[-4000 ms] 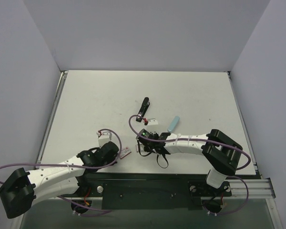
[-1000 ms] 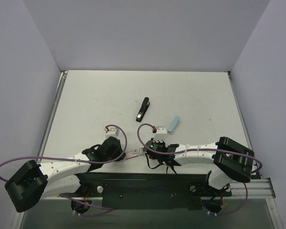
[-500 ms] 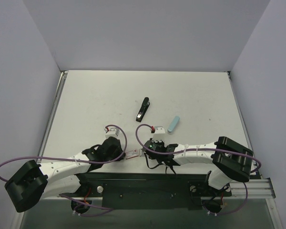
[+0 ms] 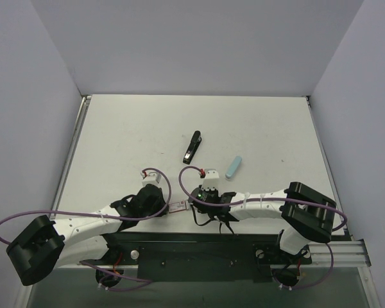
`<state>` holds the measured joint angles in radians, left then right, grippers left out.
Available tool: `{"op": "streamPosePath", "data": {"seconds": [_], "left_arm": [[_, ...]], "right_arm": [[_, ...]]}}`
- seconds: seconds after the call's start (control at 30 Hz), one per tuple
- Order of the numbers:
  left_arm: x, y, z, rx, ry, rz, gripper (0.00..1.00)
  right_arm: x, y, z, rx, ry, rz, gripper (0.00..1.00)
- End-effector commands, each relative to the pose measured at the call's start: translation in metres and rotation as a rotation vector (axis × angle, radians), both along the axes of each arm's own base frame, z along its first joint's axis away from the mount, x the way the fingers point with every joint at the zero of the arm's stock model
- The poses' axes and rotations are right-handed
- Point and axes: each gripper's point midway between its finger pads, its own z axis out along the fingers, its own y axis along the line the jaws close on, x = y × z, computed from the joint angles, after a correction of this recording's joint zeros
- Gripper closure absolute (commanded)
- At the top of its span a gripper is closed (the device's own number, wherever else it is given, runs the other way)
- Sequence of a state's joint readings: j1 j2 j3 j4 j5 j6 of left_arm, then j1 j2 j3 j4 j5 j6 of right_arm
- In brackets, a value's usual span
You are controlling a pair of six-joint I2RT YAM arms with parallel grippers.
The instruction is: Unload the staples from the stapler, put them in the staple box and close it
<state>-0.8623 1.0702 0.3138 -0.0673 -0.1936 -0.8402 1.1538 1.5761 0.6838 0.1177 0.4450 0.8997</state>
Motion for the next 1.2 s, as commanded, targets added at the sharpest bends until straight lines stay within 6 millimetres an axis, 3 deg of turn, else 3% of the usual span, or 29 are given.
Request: {"op": "streamPosePath", "data": {"seconds": [0.0,1.17], "left_arm": [[-0.023,0.017,-0.026,0.088,0.08,-0.047,1.0],[-0.027,0.003,-0.028,0.08,0.082,-0.112,1.0]], "right_arm": [[-0.009,-0.014,-0.015,-0.094,0.044,0.01,1.0],[0.003,-0.008,-0.021,-0.089,0.062,-0.019,1.0]]}}
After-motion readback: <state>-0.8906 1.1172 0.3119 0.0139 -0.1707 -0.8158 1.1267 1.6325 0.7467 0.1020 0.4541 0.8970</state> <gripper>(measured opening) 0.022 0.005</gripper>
